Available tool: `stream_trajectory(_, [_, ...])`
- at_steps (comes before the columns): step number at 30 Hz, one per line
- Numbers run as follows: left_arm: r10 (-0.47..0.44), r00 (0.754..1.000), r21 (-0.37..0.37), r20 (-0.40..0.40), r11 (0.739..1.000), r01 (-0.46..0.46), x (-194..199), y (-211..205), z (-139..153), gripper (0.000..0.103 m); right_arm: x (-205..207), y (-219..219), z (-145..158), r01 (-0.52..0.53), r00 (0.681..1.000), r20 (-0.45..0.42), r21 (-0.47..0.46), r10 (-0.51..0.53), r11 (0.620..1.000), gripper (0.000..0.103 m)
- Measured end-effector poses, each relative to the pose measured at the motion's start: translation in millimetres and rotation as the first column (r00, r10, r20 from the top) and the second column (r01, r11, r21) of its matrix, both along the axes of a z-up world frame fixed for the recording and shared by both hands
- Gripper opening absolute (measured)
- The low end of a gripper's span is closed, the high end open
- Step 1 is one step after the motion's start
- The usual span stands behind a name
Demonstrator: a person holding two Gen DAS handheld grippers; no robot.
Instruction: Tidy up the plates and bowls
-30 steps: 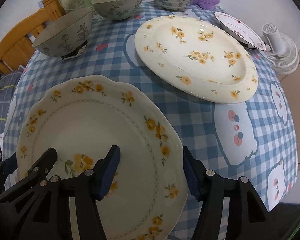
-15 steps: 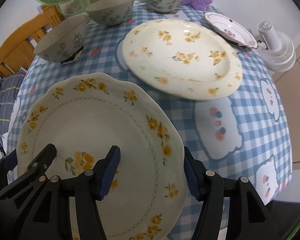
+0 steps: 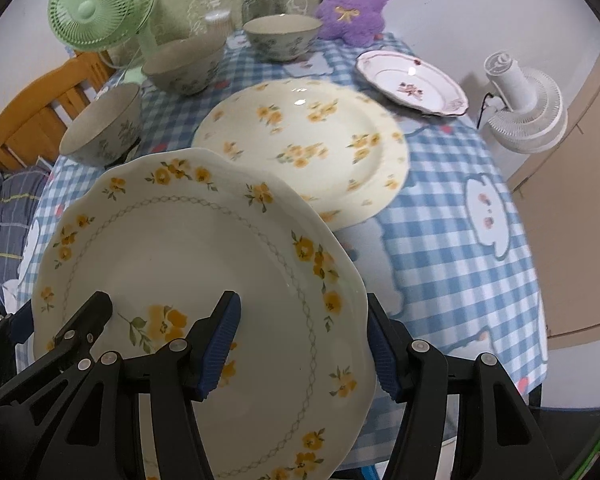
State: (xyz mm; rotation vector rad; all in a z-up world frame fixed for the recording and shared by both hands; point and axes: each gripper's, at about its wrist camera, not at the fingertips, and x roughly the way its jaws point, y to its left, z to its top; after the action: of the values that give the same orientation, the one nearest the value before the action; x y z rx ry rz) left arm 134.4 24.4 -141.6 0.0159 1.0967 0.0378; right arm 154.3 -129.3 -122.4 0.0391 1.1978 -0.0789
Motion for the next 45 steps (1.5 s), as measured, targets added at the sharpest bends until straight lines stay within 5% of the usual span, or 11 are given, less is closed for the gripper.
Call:
stream_trajectory(18, [-0.030, 0.999, -0.019, 0.018, 0.999, 0.030, 8.3, -83.9, 5.7, 0.063, 5.2, -86.4, 8.4, 0.034, 0.999, 0.014, -0.030, -0.033, 0.999, 0.065])
stream_trajectory(45, [-0.106, 0.993, -0.049, -0.045, 0.993, 0.103, 28.5, -199.8, -26.1, 0.062, 9.9, -203.4, -24.8, 0.123, 0.991, -0.044, -0.058, -0.126, 0.991, 0.065])
